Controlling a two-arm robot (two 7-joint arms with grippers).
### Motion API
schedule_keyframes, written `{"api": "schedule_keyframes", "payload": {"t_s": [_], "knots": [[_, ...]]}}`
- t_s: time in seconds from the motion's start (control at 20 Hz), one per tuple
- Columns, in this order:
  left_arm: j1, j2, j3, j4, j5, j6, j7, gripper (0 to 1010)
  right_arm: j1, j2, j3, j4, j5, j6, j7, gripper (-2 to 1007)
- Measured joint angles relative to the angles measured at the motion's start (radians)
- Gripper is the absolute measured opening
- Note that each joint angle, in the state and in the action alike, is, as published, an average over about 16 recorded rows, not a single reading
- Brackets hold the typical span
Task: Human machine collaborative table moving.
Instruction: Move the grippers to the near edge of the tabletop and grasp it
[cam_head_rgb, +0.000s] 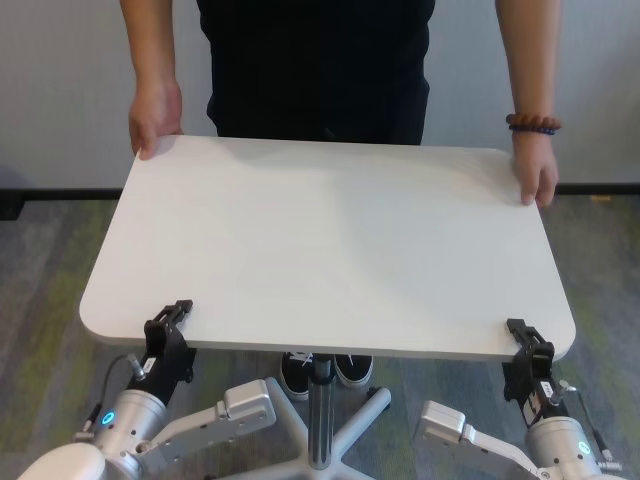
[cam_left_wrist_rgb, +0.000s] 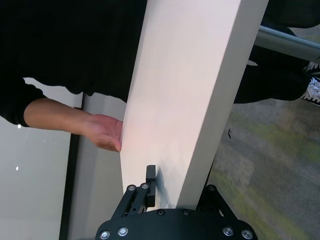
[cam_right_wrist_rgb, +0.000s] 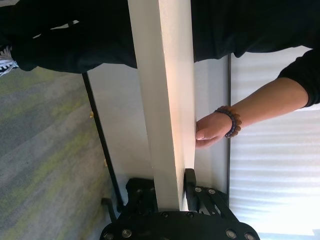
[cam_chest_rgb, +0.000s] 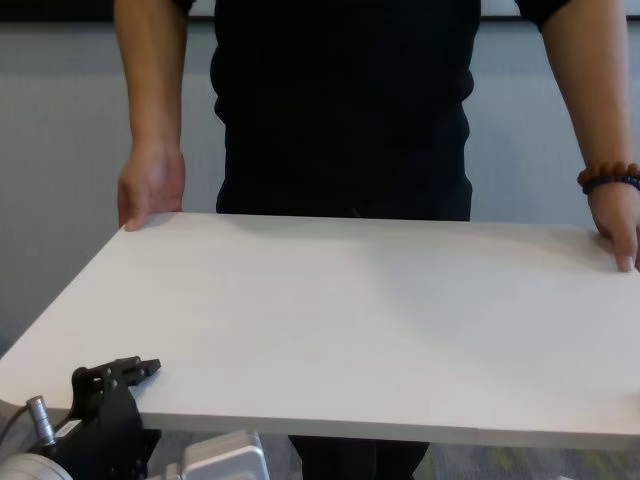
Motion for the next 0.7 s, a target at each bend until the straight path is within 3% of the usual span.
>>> {"api": "schedule_keyframes", "payload": {"t_s": [0.3, 0.7], "knots": [[0.000, 0.000, 0.000, 0.000, 0.000, 0.000, 0.000, 331, 0.000, 0.000, 0.000, 0.000, 0.000, 0.000, 0.000, 238], [0.000, 0.000, 0.000, 0.000, 0.000, 0.000, 0.000, 318, 0.000, 0.000, 0.000, 0.000, 0.000, 0.000, 0.000, 227]]}}
